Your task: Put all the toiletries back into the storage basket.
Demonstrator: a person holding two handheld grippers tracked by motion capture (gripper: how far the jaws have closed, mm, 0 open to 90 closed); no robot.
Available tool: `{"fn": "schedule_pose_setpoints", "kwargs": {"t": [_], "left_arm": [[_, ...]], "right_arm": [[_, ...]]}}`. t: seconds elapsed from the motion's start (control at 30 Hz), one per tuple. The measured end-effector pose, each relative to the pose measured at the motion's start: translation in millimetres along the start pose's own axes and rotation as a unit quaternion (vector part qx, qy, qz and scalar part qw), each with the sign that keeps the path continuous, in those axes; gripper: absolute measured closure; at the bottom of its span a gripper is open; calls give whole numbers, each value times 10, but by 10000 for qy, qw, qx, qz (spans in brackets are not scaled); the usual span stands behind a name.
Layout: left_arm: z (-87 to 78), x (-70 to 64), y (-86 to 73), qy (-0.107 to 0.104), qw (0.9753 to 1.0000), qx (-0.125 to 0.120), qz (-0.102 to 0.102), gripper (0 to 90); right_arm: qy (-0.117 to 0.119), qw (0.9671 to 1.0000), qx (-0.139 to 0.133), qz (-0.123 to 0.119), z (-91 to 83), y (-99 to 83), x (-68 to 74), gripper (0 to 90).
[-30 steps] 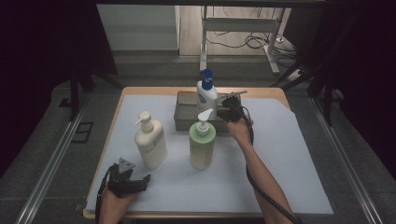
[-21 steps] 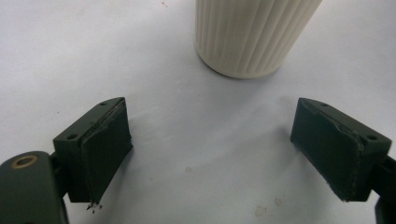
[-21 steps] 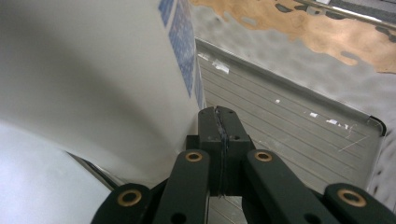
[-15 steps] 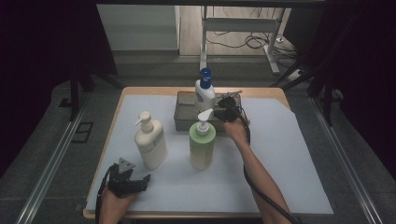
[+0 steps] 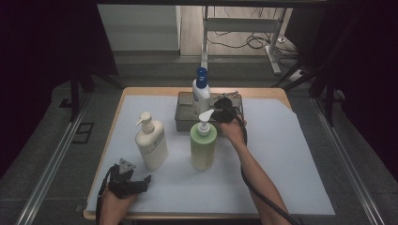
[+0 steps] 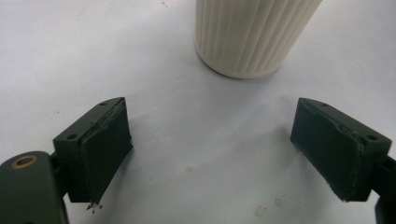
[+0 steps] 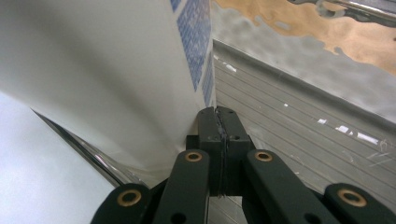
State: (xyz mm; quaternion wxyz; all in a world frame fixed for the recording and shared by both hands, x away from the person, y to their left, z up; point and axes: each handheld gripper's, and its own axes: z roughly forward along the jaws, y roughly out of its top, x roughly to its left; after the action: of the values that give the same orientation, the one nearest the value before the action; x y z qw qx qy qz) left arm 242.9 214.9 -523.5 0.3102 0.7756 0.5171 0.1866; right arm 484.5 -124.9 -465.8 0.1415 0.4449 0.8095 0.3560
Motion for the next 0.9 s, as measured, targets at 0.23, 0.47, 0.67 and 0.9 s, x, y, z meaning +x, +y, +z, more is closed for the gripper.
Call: {"fn": "schedule_pose_setpoints", "kwargs": {"t": [0.23,0.47,0.67,0.9], "left_arm": [[0,1,0,6,10000,2,11,118],[0,0,0,2,10000,2,2,118],[0,0,-1,4,10000,1,1,118],[0,0,-1,0,10000,0,0,118]], "right_arm": [[-19,10000,0,-80,22,48,18,891],[1,10000,-40,-6,48,110,-2,893],[81,10000,-6,-6,82,125,48,893],[106,9999,56,-51,130,136,92,893]]}}
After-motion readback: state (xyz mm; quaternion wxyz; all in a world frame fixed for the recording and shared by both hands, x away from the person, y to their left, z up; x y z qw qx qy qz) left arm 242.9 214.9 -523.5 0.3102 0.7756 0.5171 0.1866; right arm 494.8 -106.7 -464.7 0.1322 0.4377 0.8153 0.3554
